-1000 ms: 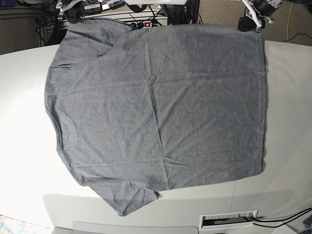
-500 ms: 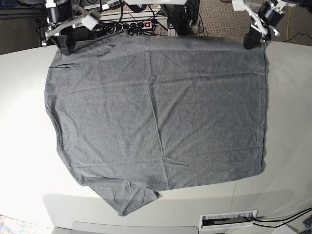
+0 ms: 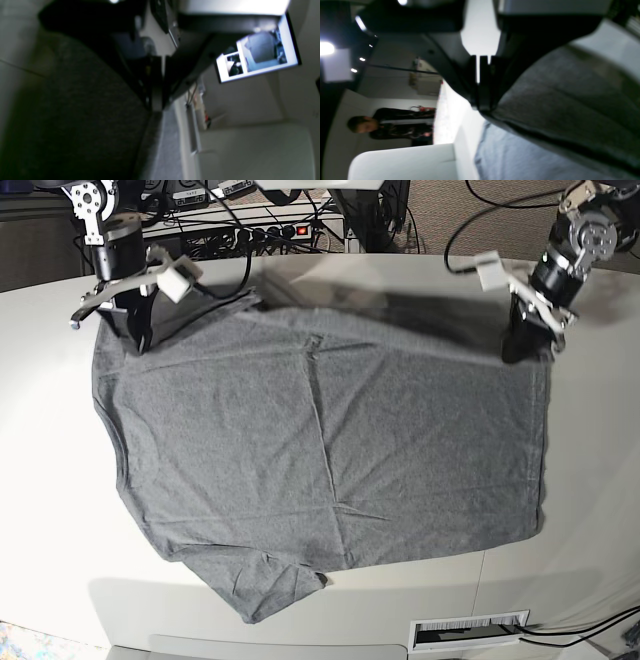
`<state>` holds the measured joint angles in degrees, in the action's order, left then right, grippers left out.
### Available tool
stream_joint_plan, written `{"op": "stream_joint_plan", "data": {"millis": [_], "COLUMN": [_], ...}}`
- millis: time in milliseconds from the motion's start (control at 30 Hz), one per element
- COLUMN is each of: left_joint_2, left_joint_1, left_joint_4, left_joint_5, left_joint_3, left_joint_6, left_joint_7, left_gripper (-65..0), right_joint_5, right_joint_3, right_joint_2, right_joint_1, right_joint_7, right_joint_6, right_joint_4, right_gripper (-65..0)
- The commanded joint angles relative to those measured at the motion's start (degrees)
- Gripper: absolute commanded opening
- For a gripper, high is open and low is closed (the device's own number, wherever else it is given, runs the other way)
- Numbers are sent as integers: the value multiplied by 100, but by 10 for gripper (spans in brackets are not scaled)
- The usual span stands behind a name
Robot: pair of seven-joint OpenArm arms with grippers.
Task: Fold the T-shirt properly
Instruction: 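Lift the shoulder edge with both grippers and shake the shirt flat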
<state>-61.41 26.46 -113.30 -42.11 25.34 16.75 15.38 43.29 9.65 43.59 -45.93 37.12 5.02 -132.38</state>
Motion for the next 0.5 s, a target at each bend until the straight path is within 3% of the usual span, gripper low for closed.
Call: {"op": "stream_joint_plan", "data": {"millis": [0,233,467], "left_joint_2": [-50,472,1292], "left_joint_1": [-114,-627,-1261], "left_joint_4": [-52,269,914], "left_joint_5": [70,586,662], "left_joint_3": [-50,-50,-50], "left_joint_6": [142,133,133], "left_joint_7": [-15,-306,-389], "left_gripper": [-650,-650,-650], "right_joint_5": [0,-221,-651], "right_joint_3": [-39,-39,-37], "right_joint_2": [70,68,70], "right_joint_1": [98,911,1821], "right_joint_7": [-68,-271,-417], "right_joint_6": [122,50,37], "right_joint_4": [-20,584,1193], "right_gripper": [-650,-650,-650]}}
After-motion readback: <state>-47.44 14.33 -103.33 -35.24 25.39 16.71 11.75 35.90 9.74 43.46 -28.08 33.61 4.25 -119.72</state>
